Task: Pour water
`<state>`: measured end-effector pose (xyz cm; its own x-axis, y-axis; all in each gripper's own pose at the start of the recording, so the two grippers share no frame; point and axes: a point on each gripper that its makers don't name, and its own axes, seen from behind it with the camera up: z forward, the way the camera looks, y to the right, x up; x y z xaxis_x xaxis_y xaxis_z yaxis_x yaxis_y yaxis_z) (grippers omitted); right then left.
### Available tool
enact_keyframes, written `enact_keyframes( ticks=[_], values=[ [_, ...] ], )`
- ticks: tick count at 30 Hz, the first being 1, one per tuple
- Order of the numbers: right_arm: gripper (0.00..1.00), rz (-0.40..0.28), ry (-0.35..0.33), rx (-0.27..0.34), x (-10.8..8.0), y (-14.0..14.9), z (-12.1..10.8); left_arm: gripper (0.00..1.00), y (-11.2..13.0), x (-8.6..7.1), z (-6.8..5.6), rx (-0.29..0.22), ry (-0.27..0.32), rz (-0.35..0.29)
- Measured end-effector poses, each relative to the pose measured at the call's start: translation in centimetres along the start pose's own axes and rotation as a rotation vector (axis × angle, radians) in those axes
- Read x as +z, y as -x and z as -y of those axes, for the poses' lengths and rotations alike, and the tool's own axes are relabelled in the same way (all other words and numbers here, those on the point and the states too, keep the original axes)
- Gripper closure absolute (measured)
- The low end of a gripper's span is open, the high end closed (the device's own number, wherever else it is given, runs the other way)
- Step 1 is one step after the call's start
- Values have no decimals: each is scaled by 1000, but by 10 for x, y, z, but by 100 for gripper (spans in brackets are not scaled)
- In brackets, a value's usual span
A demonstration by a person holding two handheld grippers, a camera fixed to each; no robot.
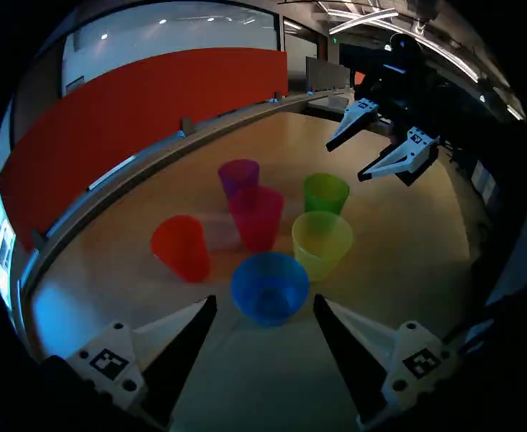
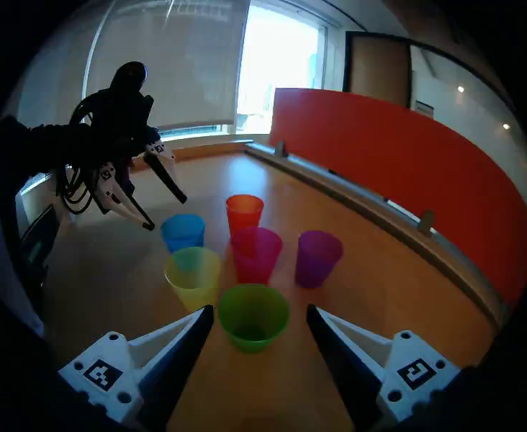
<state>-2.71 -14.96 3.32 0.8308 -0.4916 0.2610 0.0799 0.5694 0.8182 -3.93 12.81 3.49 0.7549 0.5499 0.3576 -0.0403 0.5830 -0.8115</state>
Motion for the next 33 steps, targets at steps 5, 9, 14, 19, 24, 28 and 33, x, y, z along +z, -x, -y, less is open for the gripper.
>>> enact_keyframes(
  ticks=[5, 9, 14, 19, 24, 28, 33],
  values=[
    [0, 12, -2, -3, 5, 8, 1, 0, 7, 9, -1, 11, 5, 19],
    [0, 17, -6, -4, 8, 13, 2, 0, 12, 14, -2, 13, 11, 32],
    [0, 25, -13, 5, 11, 19, 4, 0, 17, 20, -6, 9, 22, 44],
    [0, 38, -18, 7, 15, 26, 6, 0, 20, 28, -7, 7, 28, 46],
    [0, 55, -19, 3, 21, 35, 6, 0, 21, 35, -7, -3, 35, 49],
    [0, 62, -21, 3, 28, 40, 7, 0, 20, 39, -7, -13, 43, 50],
    [0, 64, -22, 2, 37, 42, 8, 0, 19, 44, -8, -13, 50, 47]
  ],
)
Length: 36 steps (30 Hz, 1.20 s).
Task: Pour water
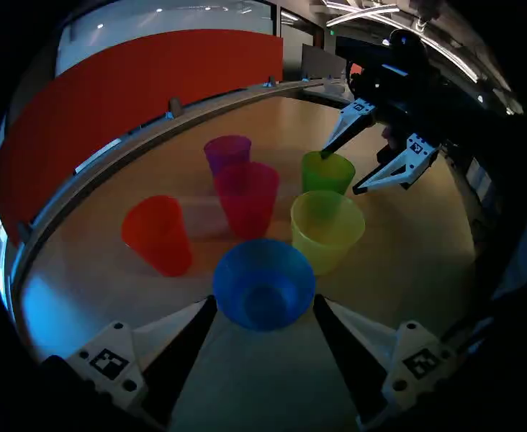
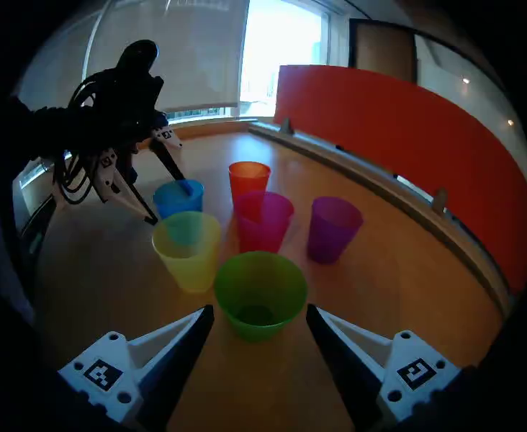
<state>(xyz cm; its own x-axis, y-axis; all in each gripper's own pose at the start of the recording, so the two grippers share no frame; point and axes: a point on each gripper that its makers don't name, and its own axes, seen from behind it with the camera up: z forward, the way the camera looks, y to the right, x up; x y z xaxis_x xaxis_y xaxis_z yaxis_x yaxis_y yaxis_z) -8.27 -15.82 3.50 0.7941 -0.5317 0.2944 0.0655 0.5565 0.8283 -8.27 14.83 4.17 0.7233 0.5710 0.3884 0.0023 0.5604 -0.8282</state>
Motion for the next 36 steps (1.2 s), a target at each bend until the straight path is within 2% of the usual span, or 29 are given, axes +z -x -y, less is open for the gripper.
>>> enact_keyframes(
  ticks=[11, 22, 28, 30, 36],
  values=[
    [0, -3, -10, -5, 17, 1, 1, 0, -1, 11, 0, -2, 8, -6],
    [1, -16, -6, 8, 27, -2, -3, 1, -2, 20, 1, -6, 17, -6],
    [6, -14, -12, 8, 30, -1, -2, 14, 0, 23, 0, -17, 24, -3],
    [10, -12, -13, 7, 31, 0, -1, 16, 0, 23, 0, -15, 24, -5],
    [11, -12, -26, 0, 30, 0, 3, 17, 1, 23, 0, -8, 27, -7]
  ],
)
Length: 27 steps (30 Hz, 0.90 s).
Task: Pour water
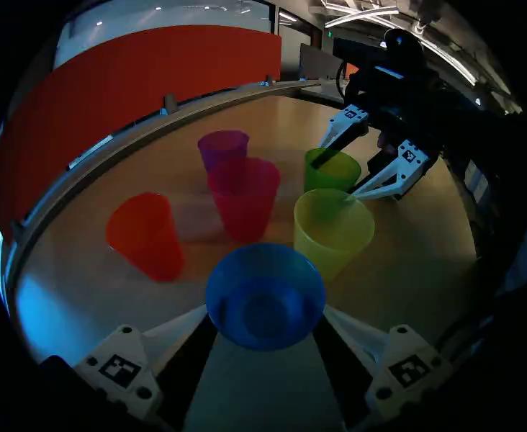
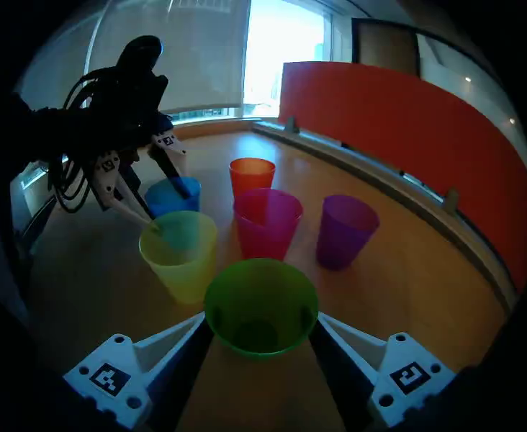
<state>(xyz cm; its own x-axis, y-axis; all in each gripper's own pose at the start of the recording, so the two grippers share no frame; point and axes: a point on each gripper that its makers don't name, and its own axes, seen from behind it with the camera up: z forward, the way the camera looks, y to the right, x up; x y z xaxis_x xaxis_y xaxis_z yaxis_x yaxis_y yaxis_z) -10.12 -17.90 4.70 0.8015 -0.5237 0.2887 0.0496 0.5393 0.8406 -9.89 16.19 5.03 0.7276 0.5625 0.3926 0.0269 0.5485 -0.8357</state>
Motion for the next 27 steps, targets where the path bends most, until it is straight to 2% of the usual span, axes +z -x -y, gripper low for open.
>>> enact_keyframes(
  ticks=[12, 21, 27],
  values=[
    [12, -27, -2, 9, -8, -11, 0, 18, -1, -5, 2, -9, -13, -10],
    [12, -65, 23, 28, -22, -33, -6, 18, -16, -22, 7, -34, -48, -64],
    [12, -103, 39, 36, -34, -53, -10, 18, -33, -35, 8, -32, -82, -110]
  ],
)
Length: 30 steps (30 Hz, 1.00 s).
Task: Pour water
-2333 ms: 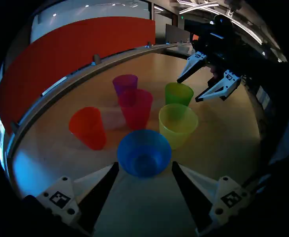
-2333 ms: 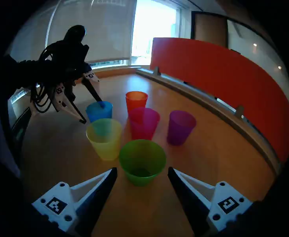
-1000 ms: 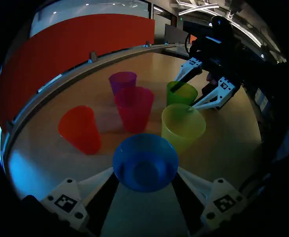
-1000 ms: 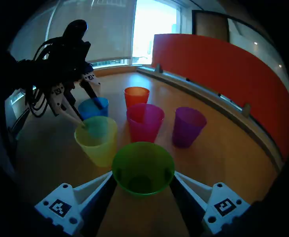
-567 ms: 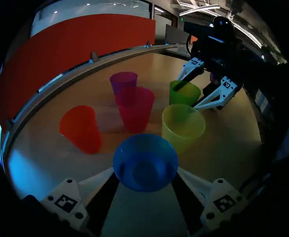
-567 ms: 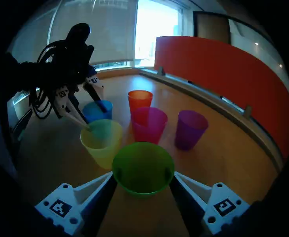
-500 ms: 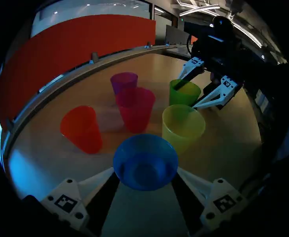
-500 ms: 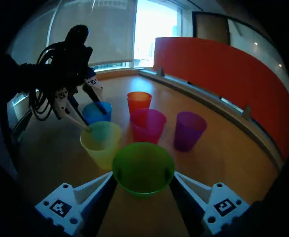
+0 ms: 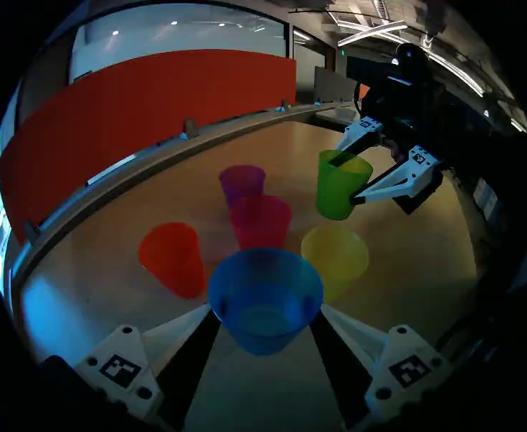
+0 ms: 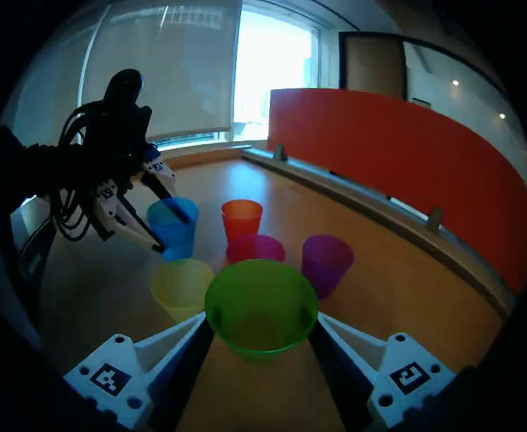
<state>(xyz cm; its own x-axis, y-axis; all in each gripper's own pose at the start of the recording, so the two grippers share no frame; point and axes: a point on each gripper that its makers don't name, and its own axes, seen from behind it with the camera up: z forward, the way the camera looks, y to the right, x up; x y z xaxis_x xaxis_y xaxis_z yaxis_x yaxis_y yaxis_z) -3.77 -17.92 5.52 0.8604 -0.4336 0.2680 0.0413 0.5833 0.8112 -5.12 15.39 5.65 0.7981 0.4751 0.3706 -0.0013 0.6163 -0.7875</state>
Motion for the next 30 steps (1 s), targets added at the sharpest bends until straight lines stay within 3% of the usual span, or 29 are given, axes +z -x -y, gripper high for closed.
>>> enact_keyframes(
  ticks=[12, 30],
  values=[
    [12, -81, 23, -19, -22, -45, -1, 18, -44, -18, 0, -12, -57, -117],
    [12, -180, 61, -22, -60, -98, 0, 18, -103, -61, 6, -18, -147, -256]
  ],
)
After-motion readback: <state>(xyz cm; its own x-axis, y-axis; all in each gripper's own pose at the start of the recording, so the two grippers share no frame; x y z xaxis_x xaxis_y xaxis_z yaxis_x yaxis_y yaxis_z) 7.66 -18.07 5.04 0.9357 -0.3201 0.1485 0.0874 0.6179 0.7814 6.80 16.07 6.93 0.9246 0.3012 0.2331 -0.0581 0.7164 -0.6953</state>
